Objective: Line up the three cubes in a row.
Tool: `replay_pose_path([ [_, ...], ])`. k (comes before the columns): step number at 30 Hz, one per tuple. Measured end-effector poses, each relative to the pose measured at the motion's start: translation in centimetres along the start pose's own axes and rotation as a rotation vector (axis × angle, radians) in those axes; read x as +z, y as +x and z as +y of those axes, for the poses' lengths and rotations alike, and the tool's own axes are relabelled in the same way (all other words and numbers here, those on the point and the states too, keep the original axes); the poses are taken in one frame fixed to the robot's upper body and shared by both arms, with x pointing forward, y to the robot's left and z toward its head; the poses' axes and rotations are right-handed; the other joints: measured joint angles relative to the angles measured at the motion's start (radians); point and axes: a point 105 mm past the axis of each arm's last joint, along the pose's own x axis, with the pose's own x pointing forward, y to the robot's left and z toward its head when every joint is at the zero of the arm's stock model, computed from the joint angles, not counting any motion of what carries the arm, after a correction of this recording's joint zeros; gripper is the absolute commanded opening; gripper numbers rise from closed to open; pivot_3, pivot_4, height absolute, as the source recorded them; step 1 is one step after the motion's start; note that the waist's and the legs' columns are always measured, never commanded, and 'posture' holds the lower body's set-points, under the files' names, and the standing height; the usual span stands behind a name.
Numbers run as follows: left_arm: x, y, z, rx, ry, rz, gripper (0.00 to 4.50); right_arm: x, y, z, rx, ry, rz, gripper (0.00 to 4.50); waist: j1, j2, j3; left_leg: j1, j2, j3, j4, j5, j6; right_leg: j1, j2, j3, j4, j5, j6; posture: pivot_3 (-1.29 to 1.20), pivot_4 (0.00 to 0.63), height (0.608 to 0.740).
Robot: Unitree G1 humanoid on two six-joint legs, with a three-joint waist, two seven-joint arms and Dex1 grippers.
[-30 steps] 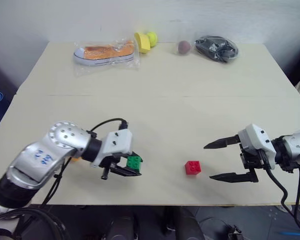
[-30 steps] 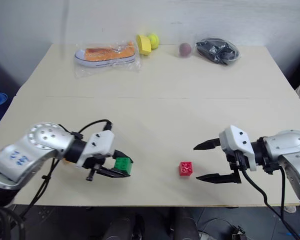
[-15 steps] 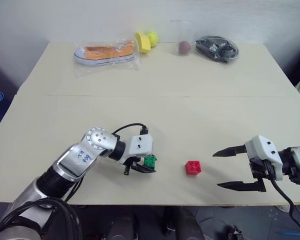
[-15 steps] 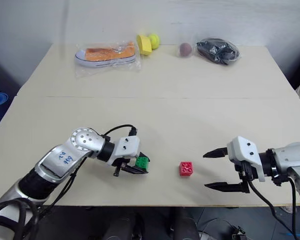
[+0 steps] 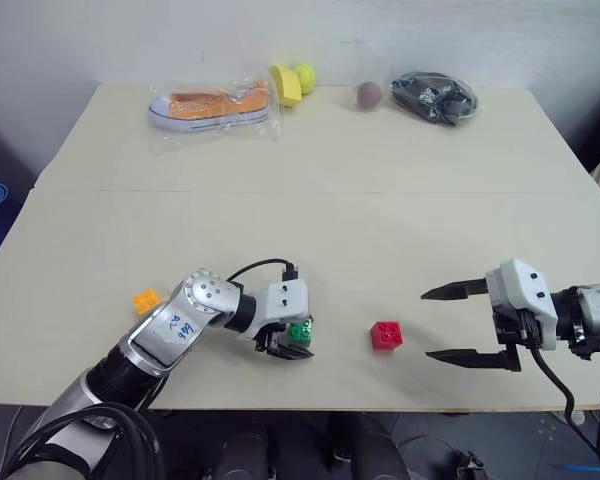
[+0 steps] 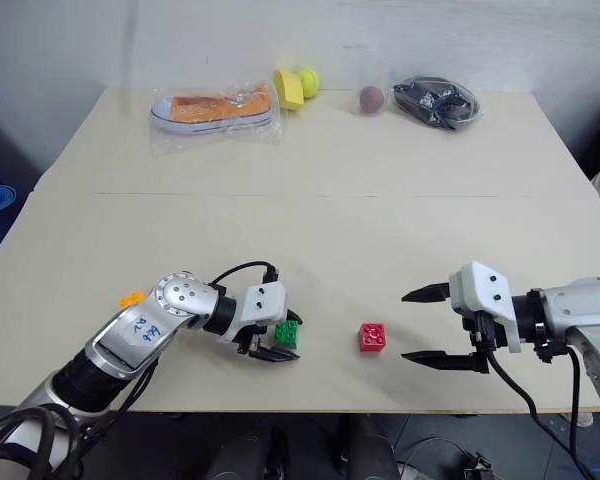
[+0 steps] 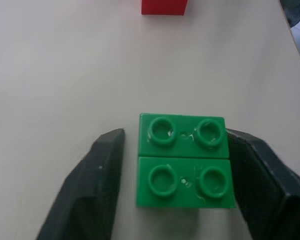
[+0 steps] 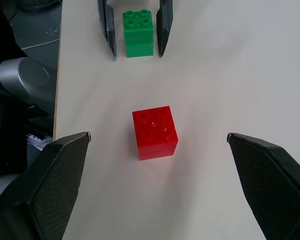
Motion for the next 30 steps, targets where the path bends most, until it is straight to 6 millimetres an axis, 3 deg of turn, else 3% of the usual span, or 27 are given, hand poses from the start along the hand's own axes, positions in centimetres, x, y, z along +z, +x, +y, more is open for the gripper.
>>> replay_pose_path([
  [2, 0.1, -0.4, 0.1, 0.007, -0.028, -0.008, 4.47, 0.0, 0.2, 0.0, 0.011, 0.003, 0.000, 4.50, -0.001, 0.000, 0.000, 0.000, 0.000, 0.000, 0.000, 0.000, 0.000, 0.000, -0.001, 0.000, 0.000, 0.000, 0.000, 0.00, 0.150, 0.740],
  [7, 1.4, -3.7, 1.5, 0.100, -0.118, -0.075, 4.47, 0.1, 0.2, -0.5, 0.020, 0.007, -0.005, 4.50, -0.001, 0.000, 0.000, 0.000, 0.000, 0.000, 0.000, 0.000, 0.000, 0.000, -0.002, 0.000, 0.000, 0.000, 0.000, 0.00, 0.150, 0.740],
  [9, 2.4, -6.6, 2.7, 0.176, -0.173, -0.129, 4.47, 0.8, 0.3, -1.0, 0.023, -0.002, -0.027, 4.50, -0.003, 0.000, 0.000, 0.000, 0.001, 0.000, 0.001, 0.000, 0.000, 0.000, -0.002, -0.001, 0.001, 0.000, 0.000, 0.00, 0.150, 0.740],
  [12, 3.1, -13.1, 4.1, 0.358, -0.235, -0.192, 4.47, 2.4, 0.4, -1.6, 0.048, 0.002, -0.090, 4.50, -0.018, 0.000, 0.000, 0.000, 0.002, 0.000, -0.001, 0.000, -0.001, 0.000, -0.001, -0.001, 0.002, 0.000, 0.000, 0.00, 0.150, 0.740],
  [15, 0.9, -17.4, 3.5, 0.515, -0.311, -0.152, 4.47, 3.9, 0.3, -2.1, 0.070, 0.023, -0.152, 4.50, -0.029, 0.000, 0.000, 0.000, 0.003, 0.000, -0.002, -0.001, -0.001, 0.000, -0.001, -0.001, 0.002, 0.000, -0.001, 0.00, 0.150, 0.740],
  [21, -6.5, -19.9, -2.0, 0.534, -0.427, -0.015, 4.47, 5.4, 0.6, -1.6, 0.154, 0.040, -0.205, 4.50, -0.027, 0.000, 0.000, 0.000, 0.003, 0.000, -0.001, -0.002, -0.002, -0.001, -0.003, -0.002, -0.003, -0.001, -0.002, 0.00, 0.150, 0.740],
  [24, -10.2, -21.6, -3.8, 0.547, -0.460, 0.061, 4.47, 5.9, 0.8, -1.3, 0.180, 0.026, -0.208, 4.50, -0.021, 0.000, 0.000, 0.000, 0.002, -0.002, -0.001, -0.002, -0.003, -0.001, -0.006, -0.006, -0.001, -0.002, -0.004, 0.00, 0.150, 0.740],
  [27, -11.1, -22.3, -3.7, 0.562, -0.428, 0.074, 4.47, 6.0, 0.9, -1.2, 0.188, 0.027, -0.210, 4.50, -0.012, 0.000, 0.000, 0.000, 0.001, -0.002, -0.002, -0.002, -0.002, -0.001, -0.009, -0.007, 0.000, -0.002, -0.004, 0.00, 0.150, 0.740],
  [30, -11.1, -22.7, -2.3, 0.600, -0.382, 0.056, 4.47, 6.1, 1.0, -1.0, 0.193, 0.019, -0.208, 4.50, -0.007, 0.000, 0.000, 0.000, 0.000, -0.002, -0.002, -0.002, -0.002, -0.002, -0.010, -0.007, 0.000, -0.002, -0.004, 0.00, 0.150, 0.740],
])
